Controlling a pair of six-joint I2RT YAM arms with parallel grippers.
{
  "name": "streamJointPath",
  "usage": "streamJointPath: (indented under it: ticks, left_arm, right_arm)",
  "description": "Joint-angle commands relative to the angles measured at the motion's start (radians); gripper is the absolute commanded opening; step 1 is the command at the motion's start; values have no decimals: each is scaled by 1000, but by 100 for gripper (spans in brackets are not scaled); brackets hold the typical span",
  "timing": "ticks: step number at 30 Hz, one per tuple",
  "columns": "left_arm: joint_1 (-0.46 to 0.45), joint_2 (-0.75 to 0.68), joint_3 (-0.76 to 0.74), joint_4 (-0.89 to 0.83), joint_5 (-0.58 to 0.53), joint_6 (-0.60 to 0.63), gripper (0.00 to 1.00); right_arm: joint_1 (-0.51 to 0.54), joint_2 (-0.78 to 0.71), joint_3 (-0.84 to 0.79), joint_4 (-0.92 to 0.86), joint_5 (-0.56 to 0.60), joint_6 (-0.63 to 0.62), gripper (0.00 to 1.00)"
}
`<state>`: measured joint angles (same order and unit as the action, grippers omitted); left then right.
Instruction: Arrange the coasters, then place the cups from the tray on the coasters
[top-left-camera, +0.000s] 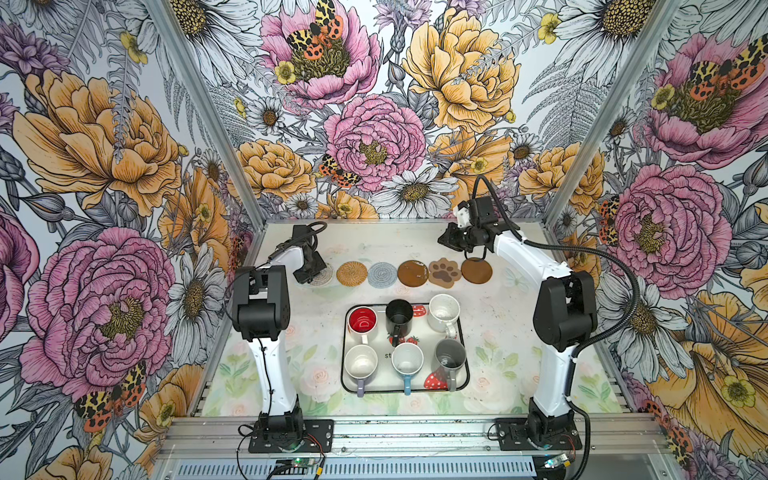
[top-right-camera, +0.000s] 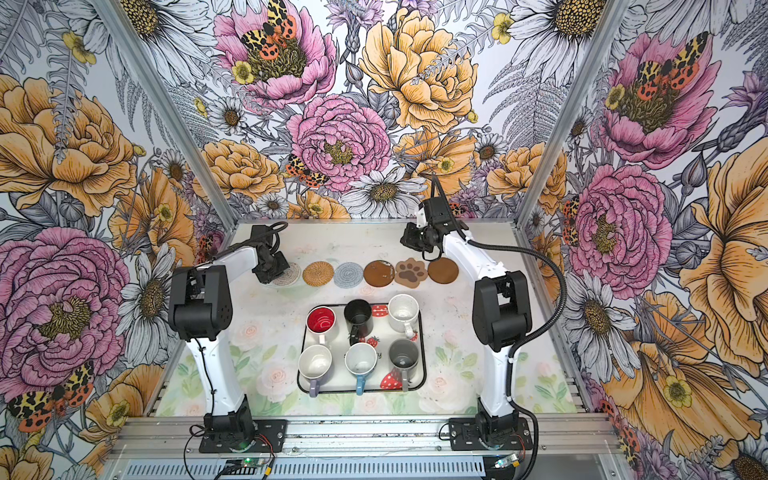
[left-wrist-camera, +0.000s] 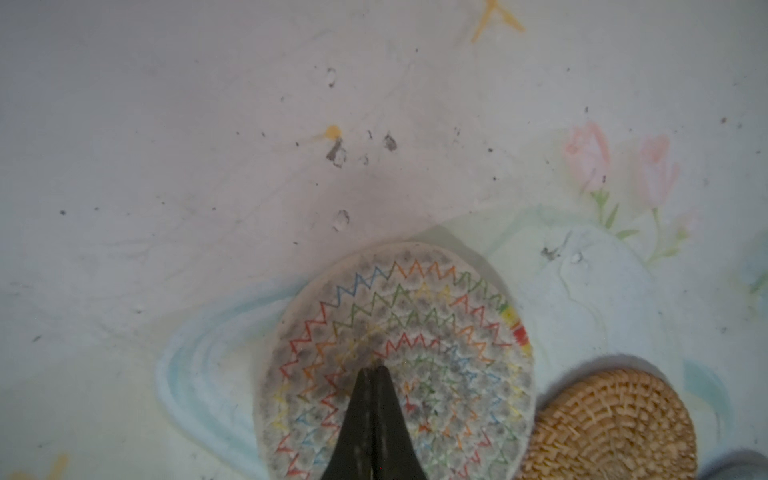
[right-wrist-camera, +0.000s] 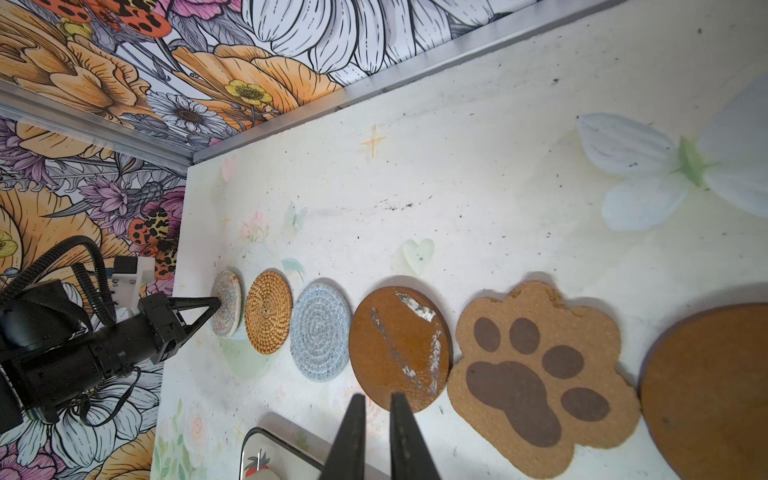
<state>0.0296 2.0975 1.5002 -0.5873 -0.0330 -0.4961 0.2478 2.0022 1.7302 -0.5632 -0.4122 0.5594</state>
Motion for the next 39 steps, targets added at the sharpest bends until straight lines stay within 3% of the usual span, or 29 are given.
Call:
streamJointPath:
  ticks: [1, 39]
  left_arm:
    - [15, 39, 6, -23, -19, -19, 3]
    - [-47, 49, 28, -23, 22, -12, 4]
  right_arm:
    - [-4, -46, -6, 24, -7, 7, 15]
    - [-4, -52, -40, 48, -28, 28, 15]
